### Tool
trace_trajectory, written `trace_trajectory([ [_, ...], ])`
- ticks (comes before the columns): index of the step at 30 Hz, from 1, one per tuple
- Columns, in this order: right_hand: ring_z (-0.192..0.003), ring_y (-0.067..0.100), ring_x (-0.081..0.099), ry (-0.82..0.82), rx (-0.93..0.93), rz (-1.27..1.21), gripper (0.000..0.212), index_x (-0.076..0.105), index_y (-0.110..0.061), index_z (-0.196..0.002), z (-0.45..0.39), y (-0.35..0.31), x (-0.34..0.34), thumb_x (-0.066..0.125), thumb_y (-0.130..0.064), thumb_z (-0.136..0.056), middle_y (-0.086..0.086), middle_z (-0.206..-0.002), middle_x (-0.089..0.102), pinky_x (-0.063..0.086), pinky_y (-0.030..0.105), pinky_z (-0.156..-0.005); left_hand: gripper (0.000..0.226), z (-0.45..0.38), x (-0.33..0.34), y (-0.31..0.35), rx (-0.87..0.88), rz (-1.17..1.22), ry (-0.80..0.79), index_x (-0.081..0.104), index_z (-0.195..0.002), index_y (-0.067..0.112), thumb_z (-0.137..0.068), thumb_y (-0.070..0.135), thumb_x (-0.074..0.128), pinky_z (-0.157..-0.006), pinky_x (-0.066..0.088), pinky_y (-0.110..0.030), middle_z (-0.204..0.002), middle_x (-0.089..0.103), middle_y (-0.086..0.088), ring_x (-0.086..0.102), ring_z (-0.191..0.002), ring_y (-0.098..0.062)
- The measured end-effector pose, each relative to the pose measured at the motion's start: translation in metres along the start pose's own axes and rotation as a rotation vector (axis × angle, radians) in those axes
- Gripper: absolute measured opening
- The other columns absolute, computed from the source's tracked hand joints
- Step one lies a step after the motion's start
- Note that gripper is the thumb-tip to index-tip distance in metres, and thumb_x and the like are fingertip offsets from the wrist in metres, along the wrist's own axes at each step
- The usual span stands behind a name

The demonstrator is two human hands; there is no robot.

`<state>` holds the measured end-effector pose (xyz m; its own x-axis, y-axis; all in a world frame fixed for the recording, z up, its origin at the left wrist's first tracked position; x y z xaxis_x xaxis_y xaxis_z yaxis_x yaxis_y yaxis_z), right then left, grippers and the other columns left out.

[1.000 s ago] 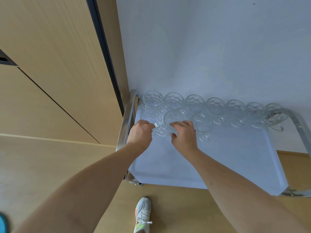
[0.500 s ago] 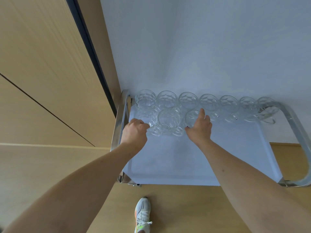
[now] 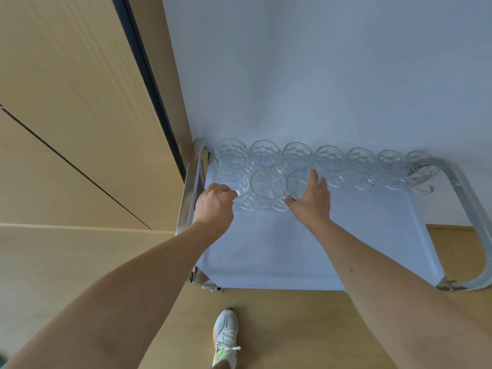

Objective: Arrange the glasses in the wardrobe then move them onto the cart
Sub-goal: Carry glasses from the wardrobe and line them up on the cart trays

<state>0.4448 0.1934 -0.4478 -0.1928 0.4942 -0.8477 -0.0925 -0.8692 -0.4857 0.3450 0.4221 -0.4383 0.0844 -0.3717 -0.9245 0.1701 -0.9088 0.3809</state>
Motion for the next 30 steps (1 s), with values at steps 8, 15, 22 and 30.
trace_trajectory([
  [8,-0.153,0.039,0.009,-0.035,-0.292,0.198,0.090,0.018,-0.022,-0.160,0.066,-0.006,0.007,0.073,-0.038,-0.090,0.016,-0.167,0.008,0.021,0.049,-0.123,0.040,0.037,-0.014,0.022,-0.048,-0.026,0.063,0.063,-0.134,0.011,-0.094,0.011,0.066,-0.097,0.048,-0.043,-0.137,0.061,-0.010,0.049,-0.132,-0.031],
  [15,-0.153,0.040,0.008,-0.073,-0.401,0.256,0.086,0.016,-0.025,-0.160,0.136,0.027,0.001,0.067,-0.044,-0.093,0.014,-0.168,0.006,0.016,0.048,-0.123,0.045,0.116,-0.007,0.064,-0.098,-0.042,0.073,0.054,-0.141,0.014,-0.098,0.023,0.061,-0.102,0.044,-0.043,-0.147,0.052,-0.008,0.041,-0.139,-0.029],
  [22,-0.153,0.039,0.009,-0.111,-0.476,0.301,0.086,0.014,-0.025,-0.160,0.206,0.074,0.004,0.065,-0.047,-0.094,0.014,-0.168,0.004,0.016,0.047,-0.125,0.058,0.207,0.021,0.095,-0.143,-0.084,0.031,0.037,-0.152,0.018,-0.100,0.034,0.058,-0.114,0.033,-0.044,-0.161,0.032,-0.010,0.028,-0.147,-0.029],
  [30,-0.154,0.038,0.007,-0.233,-0.437,0.295,0.084,0.013,-0.025,-0.161,0.263,0.133,0.028,0.062,-0.048,-0.096,0.013,-0.169,0.002,0.013,0.046,-0.125,0.065,0.283,0.065,0.101,-0.235,-0.066,-0.103,0.029,-0.155,0.022,-0.099,0.042,0.055,-0.121,0.024,-0.043,-0.165,0.022,-0.009,0.017,-0.151,-0.028],
])
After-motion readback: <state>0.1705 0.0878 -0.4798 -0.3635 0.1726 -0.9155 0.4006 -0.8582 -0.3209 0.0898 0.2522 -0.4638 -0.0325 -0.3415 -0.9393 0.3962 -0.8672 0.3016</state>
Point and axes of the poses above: each hand's wrist, its own z-axis away from the middle knuckle, its own x-axis out of the palm, y = z × x, the point moved 7 cm from there along -z, towards the middle knuckle
